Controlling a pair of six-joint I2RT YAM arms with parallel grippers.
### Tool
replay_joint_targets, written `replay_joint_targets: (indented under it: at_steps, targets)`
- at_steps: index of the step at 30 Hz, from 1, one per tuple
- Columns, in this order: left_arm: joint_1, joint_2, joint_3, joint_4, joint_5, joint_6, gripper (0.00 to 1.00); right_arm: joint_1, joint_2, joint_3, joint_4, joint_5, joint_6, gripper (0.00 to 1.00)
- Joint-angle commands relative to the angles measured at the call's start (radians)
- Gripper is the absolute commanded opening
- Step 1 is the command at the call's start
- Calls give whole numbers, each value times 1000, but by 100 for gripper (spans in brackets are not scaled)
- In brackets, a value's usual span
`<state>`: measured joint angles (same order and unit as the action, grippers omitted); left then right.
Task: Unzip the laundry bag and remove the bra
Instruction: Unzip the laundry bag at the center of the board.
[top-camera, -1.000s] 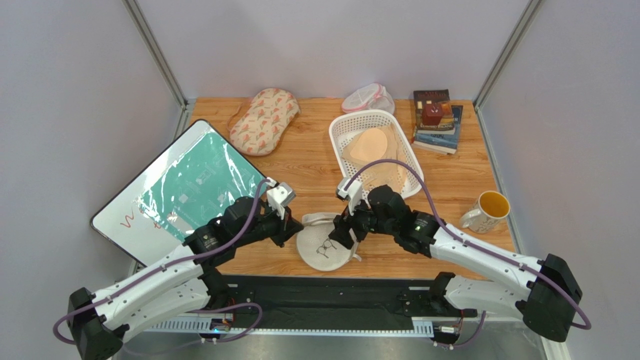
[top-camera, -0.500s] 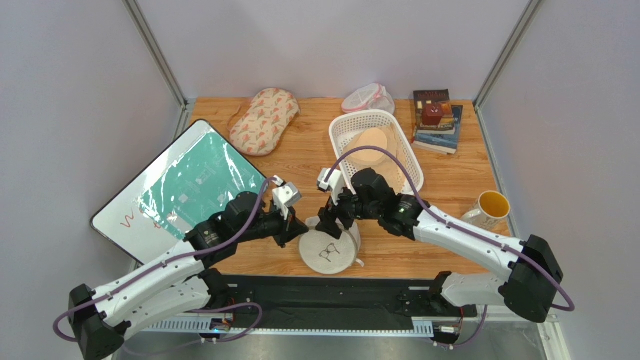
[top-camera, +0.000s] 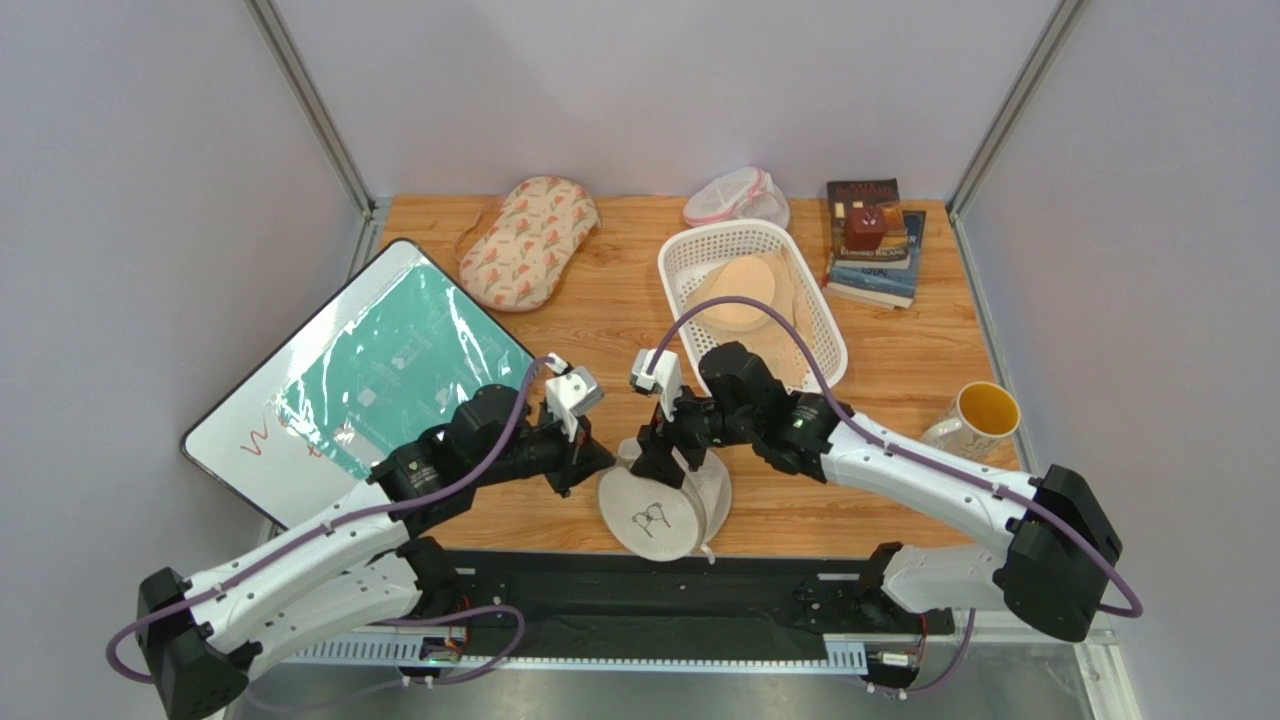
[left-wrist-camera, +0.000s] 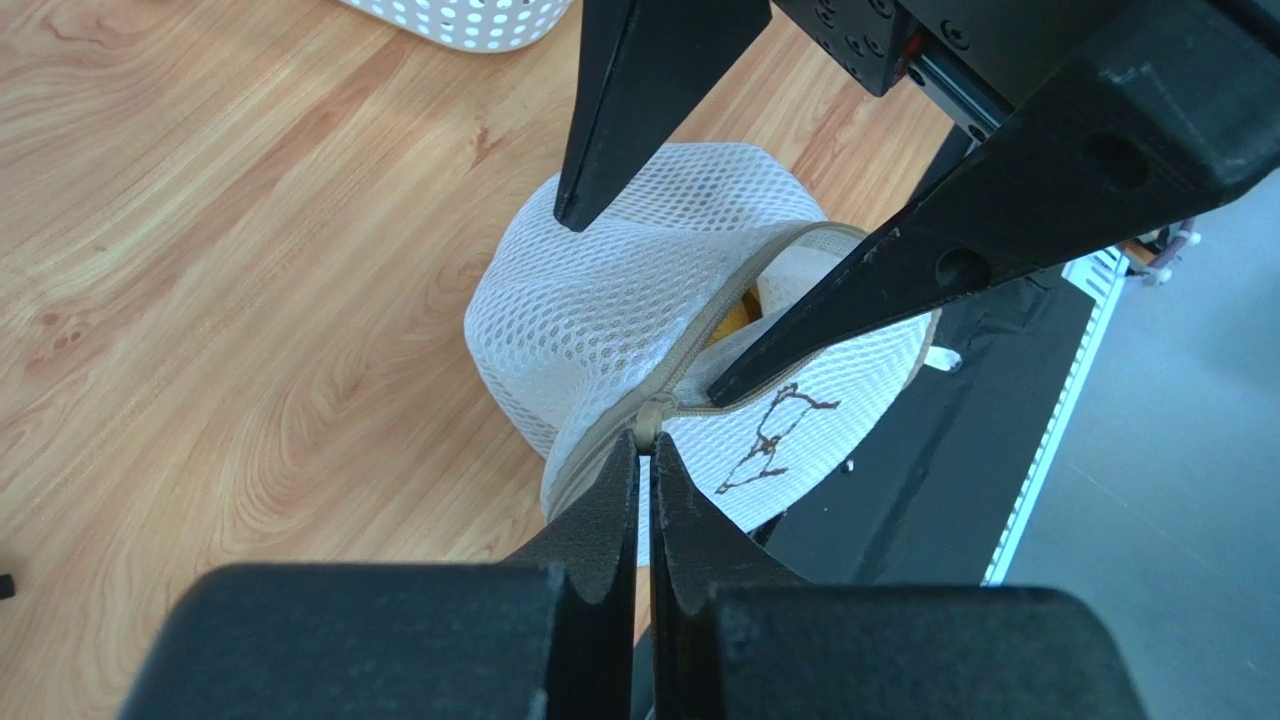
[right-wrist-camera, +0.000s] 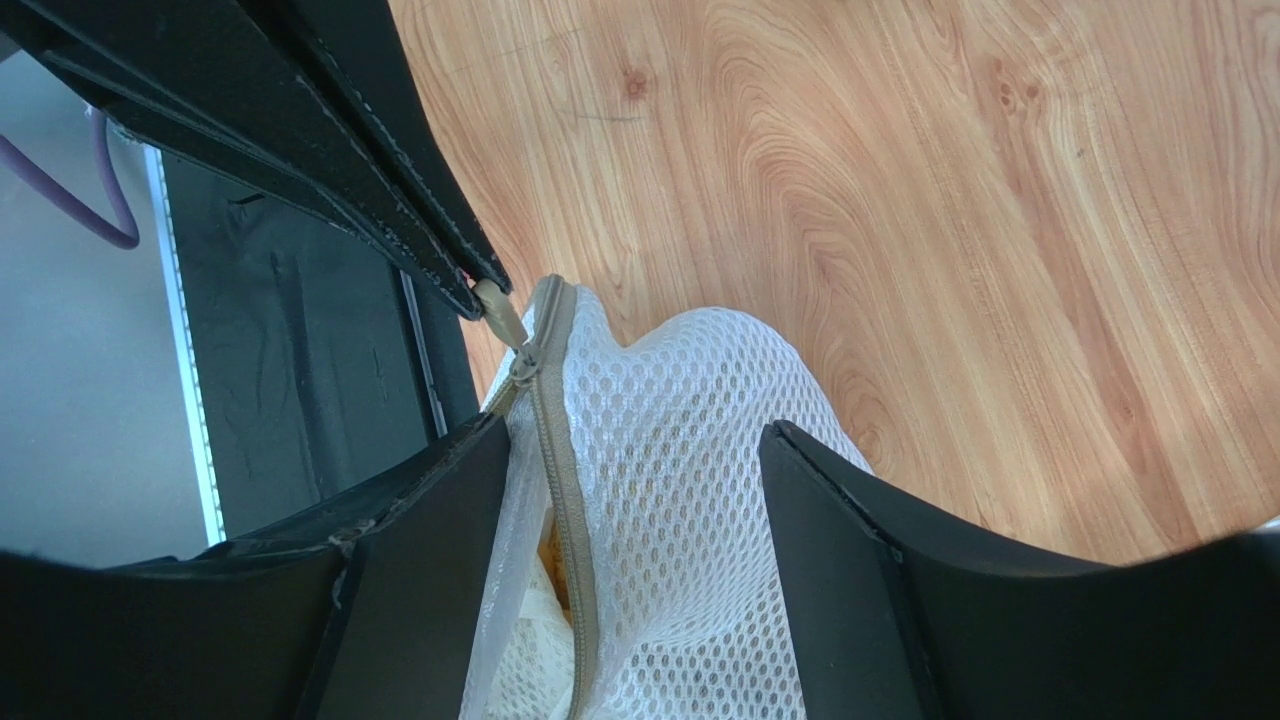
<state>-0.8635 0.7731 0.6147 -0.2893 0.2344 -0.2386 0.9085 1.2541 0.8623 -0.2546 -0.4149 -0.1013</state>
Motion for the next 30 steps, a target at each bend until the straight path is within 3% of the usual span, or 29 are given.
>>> replay_joint_targets:
  at_steps: [1,8,13,18,30]
  targets:
    - [3,2,48,12,-26,27,0,4,-35,-8,34,-41,14,68]
    - [1,-20,45,22,-24,30,0,6,-21,-5,9,-39,15,63]
    - [3,-46,37,19,-44,25,0,6,-2,-16,20,-36,32,37]
    - [3,-60,30,21,-58,21,0,6,8,-19,14,-18,38,0]
    - [1,-167,-50,-7,-207,-37,0,6,-148,-115,43,154,95,0]
